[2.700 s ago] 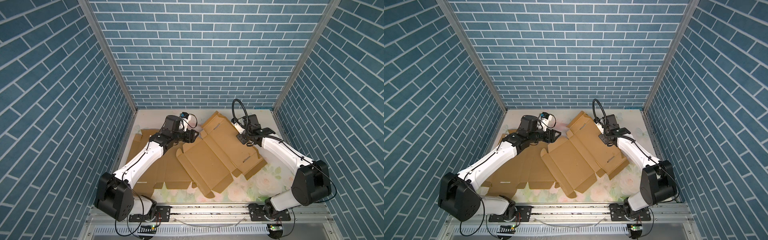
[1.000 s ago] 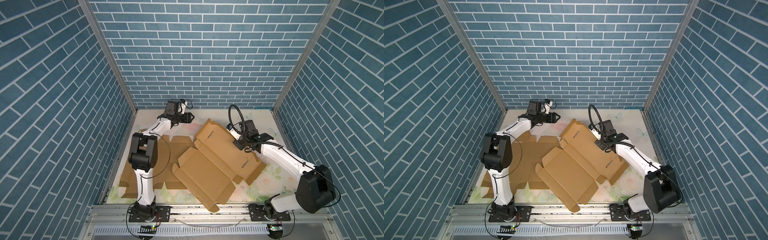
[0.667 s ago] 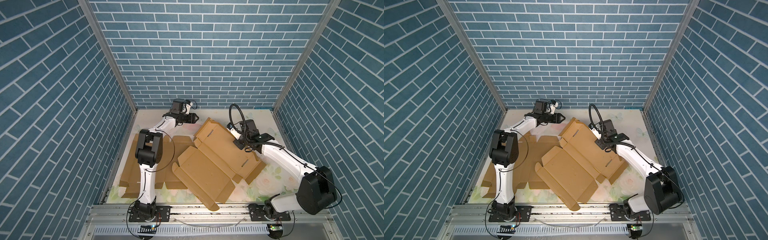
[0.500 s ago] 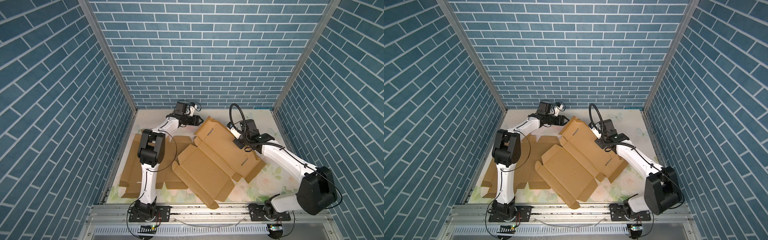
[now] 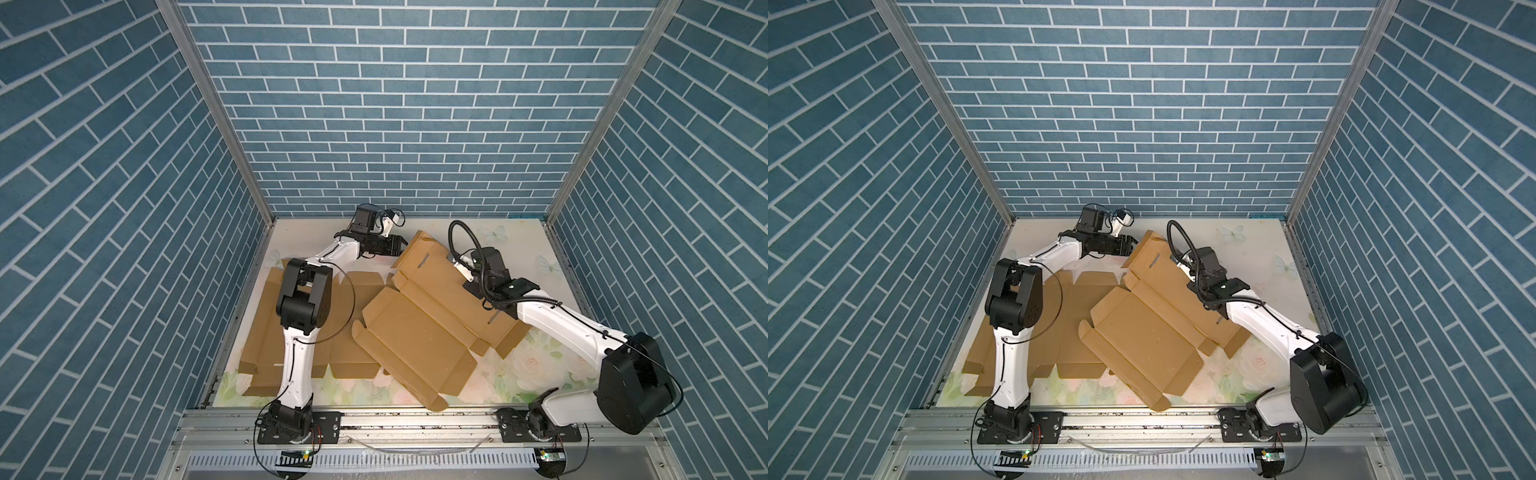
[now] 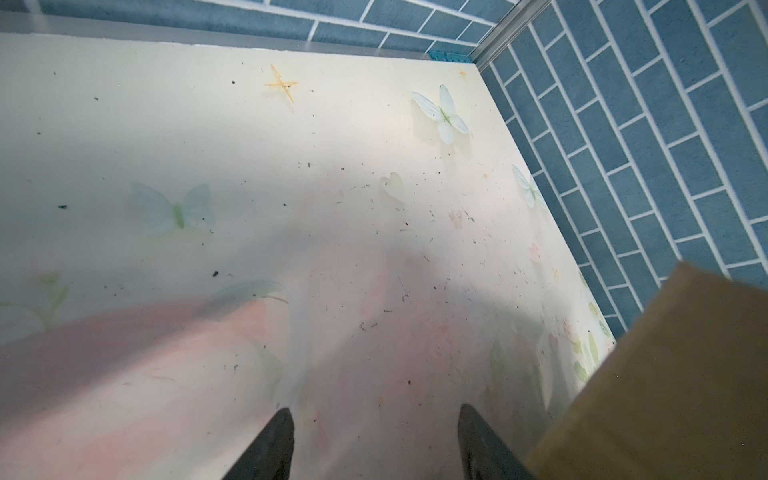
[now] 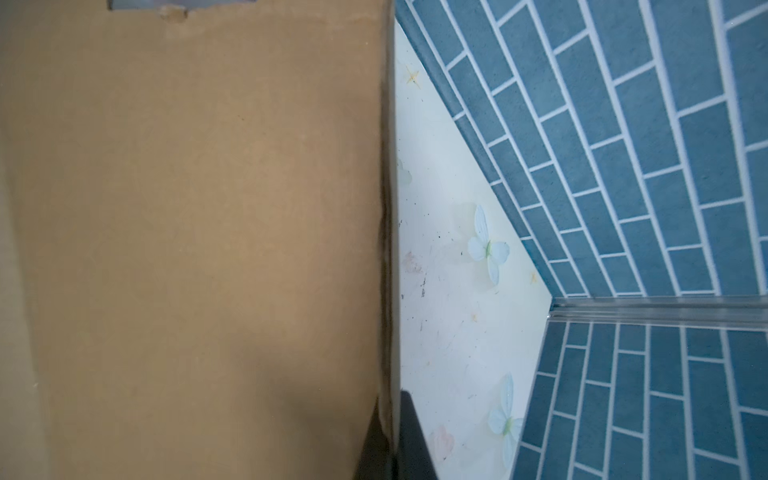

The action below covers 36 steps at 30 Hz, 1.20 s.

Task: Fold the paper box

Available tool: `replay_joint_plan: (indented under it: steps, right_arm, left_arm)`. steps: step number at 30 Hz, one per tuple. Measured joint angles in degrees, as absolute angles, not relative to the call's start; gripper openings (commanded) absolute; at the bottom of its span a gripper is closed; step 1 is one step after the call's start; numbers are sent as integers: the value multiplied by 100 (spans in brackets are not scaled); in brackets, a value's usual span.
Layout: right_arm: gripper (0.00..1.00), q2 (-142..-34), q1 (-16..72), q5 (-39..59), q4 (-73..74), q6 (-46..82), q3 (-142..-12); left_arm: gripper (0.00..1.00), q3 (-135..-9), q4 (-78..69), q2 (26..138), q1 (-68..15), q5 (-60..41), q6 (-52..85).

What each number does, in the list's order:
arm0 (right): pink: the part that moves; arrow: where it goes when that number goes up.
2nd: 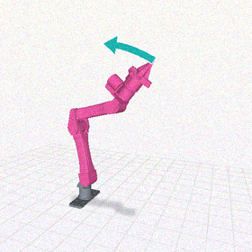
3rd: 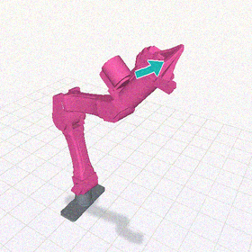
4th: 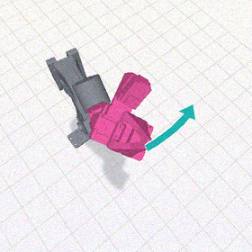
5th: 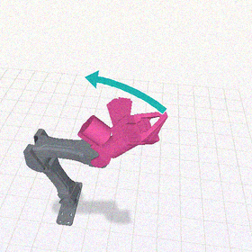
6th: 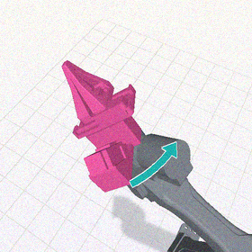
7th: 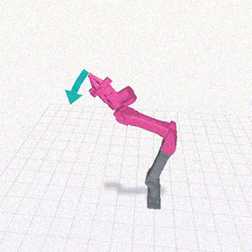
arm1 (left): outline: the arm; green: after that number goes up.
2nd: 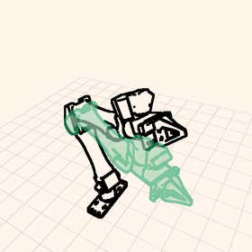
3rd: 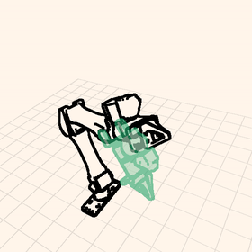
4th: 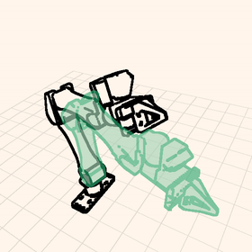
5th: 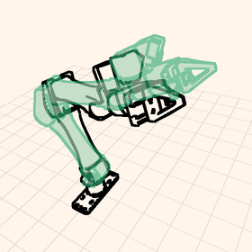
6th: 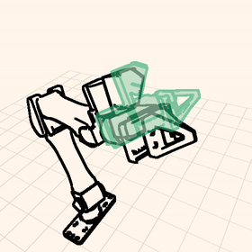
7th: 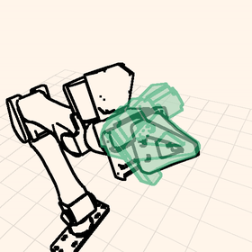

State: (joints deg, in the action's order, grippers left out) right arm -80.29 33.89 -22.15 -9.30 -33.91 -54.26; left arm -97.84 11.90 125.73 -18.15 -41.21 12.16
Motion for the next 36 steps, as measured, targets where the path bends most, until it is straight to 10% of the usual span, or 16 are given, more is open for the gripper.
replay_joint_plan:
  steps: [36]
  right_arm:
    - [0,-8571,4206,-4246,2633,-5708,-3859]
  left_arm:
    - [63,-8980,604,12442,-1824,-3623,1328]
